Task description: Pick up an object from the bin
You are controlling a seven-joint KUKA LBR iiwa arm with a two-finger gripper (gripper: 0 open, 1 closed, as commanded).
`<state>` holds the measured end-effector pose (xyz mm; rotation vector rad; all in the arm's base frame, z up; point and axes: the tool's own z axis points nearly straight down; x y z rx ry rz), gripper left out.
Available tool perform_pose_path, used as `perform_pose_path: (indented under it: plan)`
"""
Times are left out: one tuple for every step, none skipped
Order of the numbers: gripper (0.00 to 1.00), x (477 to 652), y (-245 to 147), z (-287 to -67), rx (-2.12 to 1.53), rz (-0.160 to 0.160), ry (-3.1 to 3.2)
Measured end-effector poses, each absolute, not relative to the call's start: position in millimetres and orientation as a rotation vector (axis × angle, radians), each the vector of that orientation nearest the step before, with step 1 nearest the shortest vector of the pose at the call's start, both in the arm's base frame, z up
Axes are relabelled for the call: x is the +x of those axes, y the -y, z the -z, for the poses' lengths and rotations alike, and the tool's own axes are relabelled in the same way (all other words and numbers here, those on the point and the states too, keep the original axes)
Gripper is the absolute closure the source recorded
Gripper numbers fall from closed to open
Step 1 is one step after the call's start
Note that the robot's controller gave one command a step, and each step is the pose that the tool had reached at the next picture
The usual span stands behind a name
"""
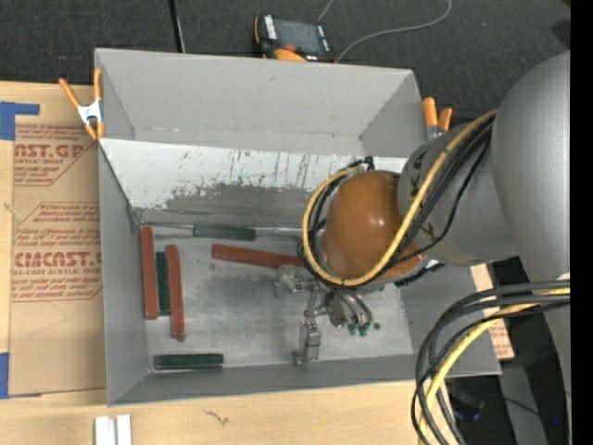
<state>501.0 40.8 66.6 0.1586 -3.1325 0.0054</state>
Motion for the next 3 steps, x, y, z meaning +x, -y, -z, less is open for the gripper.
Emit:
perform_pose_path:
  plan:
    - [0.00, 513.4, 72.8, -91.1, 0.363, -0.006, 3.122]
    - [0.00, 550.1, 0.1, -178.6, 0.175, 0.005, 3.147]
    - [0.00, 571.9, -16.2, -65.4, 0.100, 0.004, 3.136]
